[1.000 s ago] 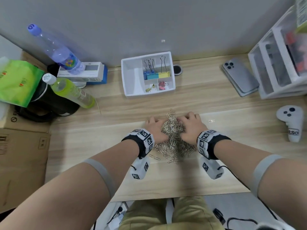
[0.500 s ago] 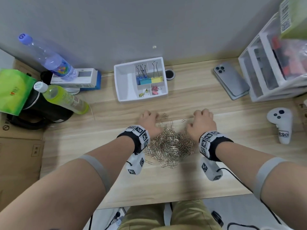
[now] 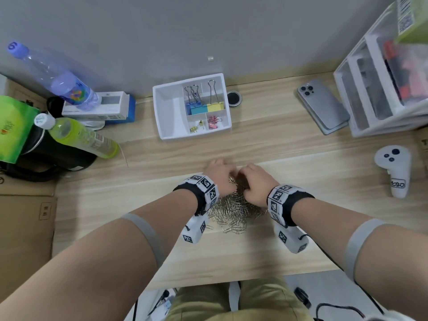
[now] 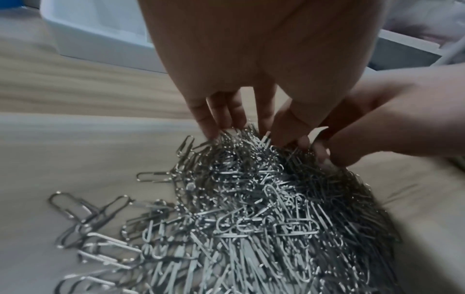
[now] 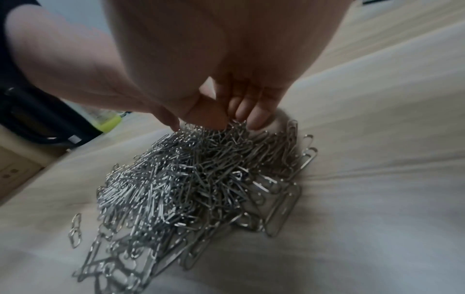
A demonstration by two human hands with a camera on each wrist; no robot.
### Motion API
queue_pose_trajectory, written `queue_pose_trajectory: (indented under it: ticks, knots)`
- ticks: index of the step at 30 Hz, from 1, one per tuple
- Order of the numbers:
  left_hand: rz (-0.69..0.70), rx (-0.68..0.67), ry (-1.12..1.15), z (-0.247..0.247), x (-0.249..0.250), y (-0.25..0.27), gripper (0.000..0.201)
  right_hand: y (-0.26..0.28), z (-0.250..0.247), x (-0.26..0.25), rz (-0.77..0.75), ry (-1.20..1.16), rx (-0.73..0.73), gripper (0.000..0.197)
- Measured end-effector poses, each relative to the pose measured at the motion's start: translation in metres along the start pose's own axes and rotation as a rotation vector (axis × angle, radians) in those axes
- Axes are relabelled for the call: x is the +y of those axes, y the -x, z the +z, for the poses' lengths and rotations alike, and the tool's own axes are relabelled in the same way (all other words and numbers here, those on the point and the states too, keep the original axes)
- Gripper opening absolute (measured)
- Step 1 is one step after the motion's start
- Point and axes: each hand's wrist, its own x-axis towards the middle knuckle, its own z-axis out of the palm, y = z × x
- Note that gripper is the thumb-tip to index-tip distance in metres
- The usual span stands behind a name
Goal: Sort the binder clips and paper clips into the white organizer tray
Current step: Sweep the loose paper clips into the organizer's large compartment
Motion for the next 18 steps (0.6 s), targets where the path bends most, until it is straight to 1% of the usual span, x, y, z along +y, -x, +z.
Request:
queue_pose_trajectory:
  ticks: [2,3,5,7,8,10,12,15,18]
  knots:
    - [0.013,-0.011,0.053,-0.004,-0.003,0.005,0.023,0.002,-0.002,-0.001,-0.026,-0.015,-0.047,0.046]
    - [0.017,0.004,0.075,-0.006,-0.005,0.007,0.022,0.003,-0.004,-0.001,-0.03,-0.022,-0.037,0.042]
    - [-0.008,0.074,0.086,-0.01,-0.011,0.012,0.022,0.004,-0.009,-0.001,-0.006,-0.013,0.057,0.037]
    - [-0.072,0.137,0.082,-0.014,-0.022,0.016,0.031,0.003,-0.012,0.001,0.059,0.021,0.145,0.043]
    - [-0.105,0.144,0.076,-0.016,-0.029,0.017,0.04,0.001,-0.012,0.002,0.081,0.038,0.161,0.049]
    - [-0.147,0.137,0.05,-0.019,-0.04,0.021,0.062,-0.004,-0.012,0.0,0.086,0.068,0.135,0.059]
    - [-0.138,0.106,0.013,-0.019,-0.043,0.023,0.077,-0.011,-0.01,-0.006,0.043,0.12,0.077,0.066]
    - [-0.069,0.043,-0.021,-0.009,-0.037,0.023,0.086,-0.018,0.0,-0.021,-0.028,0.132,0.028,0.07]
    - [0.015,0.007,-0.008,0.005,-0.032,0.026,0.081,-0.018,0.01,-0.028,-0.066,0.07,0.021,0.071]
